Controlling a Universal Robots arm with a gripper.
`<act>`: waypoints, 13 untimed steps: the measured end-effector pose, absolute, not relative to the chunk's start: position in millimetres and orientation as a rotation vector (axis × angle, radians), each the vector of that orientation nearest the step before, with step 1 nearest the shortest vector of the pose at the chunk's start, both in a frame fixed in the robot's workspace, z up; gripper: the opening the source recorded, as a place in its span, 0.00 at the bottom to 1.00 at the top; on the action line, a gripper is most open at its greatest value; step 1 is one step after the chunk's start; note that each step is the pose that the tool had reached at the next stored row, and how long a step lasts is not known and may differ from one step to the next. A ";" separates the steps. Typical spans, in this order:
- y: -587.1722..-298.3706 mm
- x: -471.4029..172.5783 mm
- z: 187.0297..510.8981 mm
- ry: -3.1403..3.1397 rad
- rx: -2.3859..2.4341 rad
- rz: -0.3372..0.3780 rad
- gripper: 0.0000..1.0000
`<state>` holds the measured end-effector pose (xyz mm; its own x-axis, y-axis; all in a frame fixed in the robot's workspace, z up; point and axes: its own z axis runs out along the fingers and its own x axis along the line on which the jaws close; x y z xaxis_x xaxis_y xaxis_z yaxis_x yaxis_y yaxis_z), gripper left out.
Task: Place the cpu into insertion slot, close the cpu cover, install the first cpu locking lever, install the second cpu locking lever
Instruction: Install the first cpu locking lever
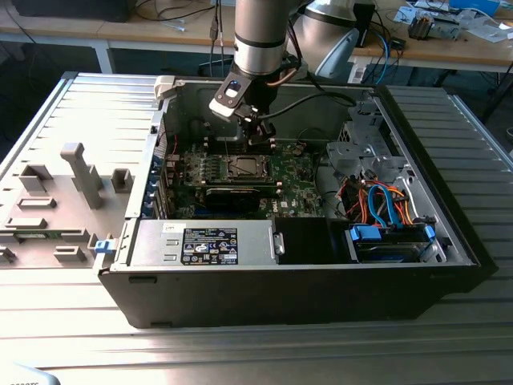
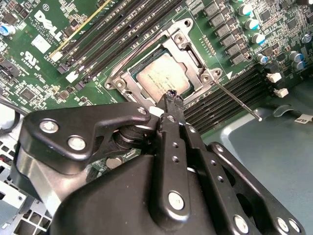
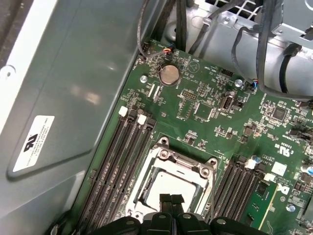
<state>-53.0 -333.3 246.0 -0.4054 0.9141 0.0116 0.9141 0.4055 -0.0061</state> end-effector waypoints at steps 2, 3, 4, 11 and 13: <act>-333.3 -53.0 246.0 -2.631 -1.693 -0.002 0.11; -333.3 -53.0 246.0 -2.636 -1.685 -0.002 0.11; -333.3 -53.0 246.0 -2.641 -1.677 -0.002 0.11; -333.3 -52.9 246.0 -2.674 -1.624 -0.001 0.11; -333.3 -52.9 246.0 -2.678 -1.617 -0.001 0.11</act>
